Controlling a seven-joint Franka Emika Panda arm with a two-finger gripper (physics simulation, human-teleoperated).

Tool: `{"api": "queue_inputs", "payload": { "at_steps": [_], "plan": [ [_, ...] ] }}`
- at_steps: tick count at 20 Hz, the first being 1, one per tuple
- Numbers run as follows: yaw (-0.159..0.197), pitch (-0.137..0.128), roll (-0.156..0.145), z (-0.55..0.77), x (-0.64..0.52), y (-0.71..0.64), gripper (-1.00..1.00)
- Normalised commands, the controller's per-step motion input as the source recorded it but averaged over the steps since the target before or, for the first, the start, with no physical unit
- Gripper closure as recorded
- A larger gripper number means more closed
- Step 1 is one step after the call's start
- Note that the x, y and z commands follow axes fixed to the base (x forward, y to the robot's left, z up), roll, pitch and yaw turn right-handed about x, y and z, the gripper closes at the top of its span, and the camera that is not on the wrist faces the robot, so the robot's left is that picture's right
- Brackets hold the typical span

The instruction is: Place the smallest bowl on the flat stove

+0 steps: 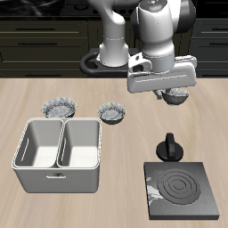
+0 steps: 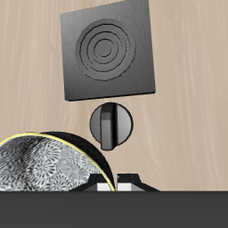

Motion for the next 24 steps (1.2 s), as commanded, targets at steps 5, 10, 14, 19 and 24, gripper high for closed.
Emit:
{"api": "queue_inputs", "payload": {
  "at_steps": [5,10,14,19,24],
  "plan": [
    [0.036,-0.046,-0.030,0.21,0.56,-0.05,1.00],
    [0.038,-0.008,0.021,0.16,0.34,0.09,1.00],
    [0.009,-0.032,-0.027,0.18,0.32,0.10,1.00],
    [0.002,-0.022,-0.038,0.16,0.31,-0.01,1.00],
    [0.014,-0.019,-0.010,0.06,0.38,-0.01,1.00]
  ]
}}
